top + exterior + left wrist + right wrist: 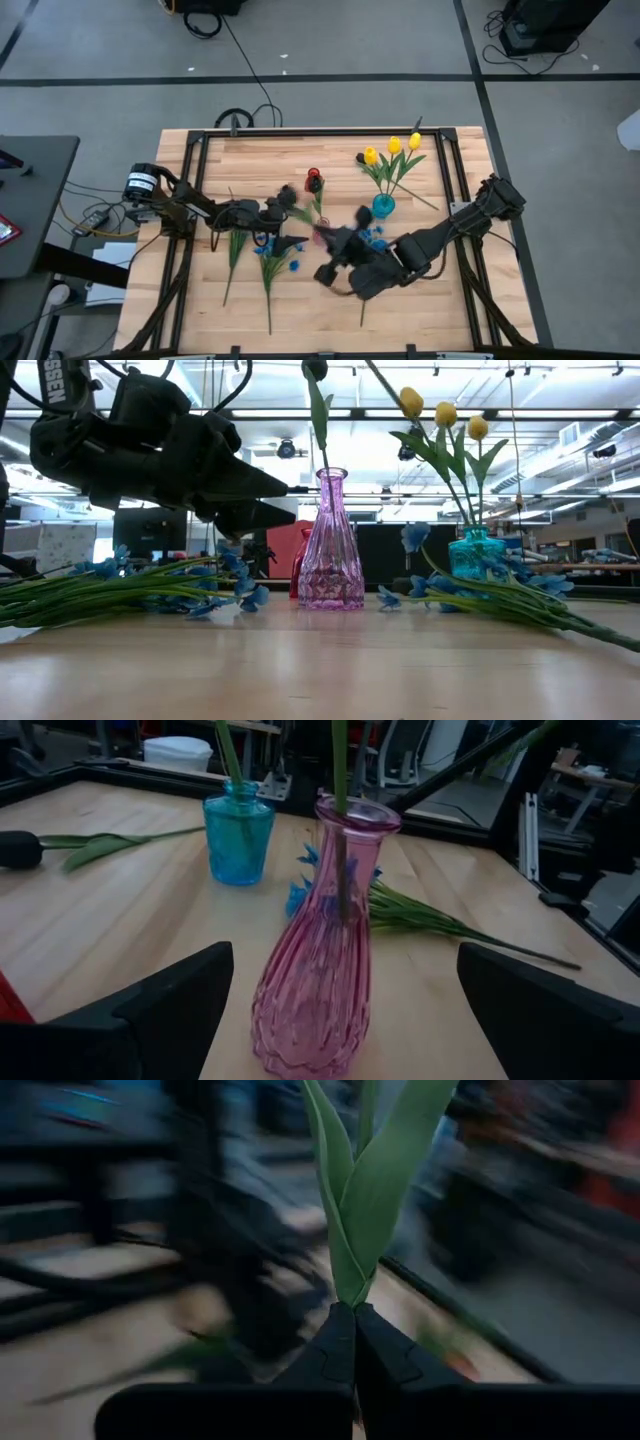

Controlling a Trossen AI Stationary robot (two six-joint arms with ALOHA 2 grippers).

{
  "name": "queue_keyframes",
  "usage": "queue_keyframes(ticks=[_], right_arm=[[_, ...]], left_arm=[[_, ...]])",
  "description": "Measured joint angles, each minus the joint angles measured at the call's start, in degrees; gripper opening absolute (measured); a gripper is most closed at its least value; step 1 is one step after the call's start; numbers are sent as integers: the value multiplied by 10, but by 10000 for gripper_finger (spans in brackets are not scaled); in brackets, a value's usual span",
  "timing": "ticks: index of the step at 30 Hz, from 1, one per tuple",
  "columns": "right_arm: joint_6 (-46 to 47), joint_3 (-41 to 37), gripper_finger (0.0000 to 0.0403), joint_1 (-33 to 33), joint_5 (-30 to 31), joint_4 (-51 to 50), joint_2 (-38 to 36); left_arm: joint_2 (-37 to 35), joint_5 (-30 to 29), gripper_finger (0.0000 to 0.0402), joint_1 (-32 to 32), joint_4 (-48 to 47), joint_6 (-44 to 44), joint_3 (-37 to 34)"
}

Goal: Sort flowers into vase by color
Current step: Put the bottom black flower into the pink vase

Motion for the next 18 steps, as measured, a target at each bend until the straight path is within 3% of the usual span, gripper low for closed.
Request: queue_keyframes(ticks=[3,7,18], right_arm=[[-181,0,7,-6,-57,160,-1],[-313,0,7,-18,-71,220,-7],[-298,-27,7,-88,-197,186,-31]], left_arm=[[0,0,392,0,1,0,0],[0,0,392,0,0,0,0],[0,-3,392,2,-7,13,0]])
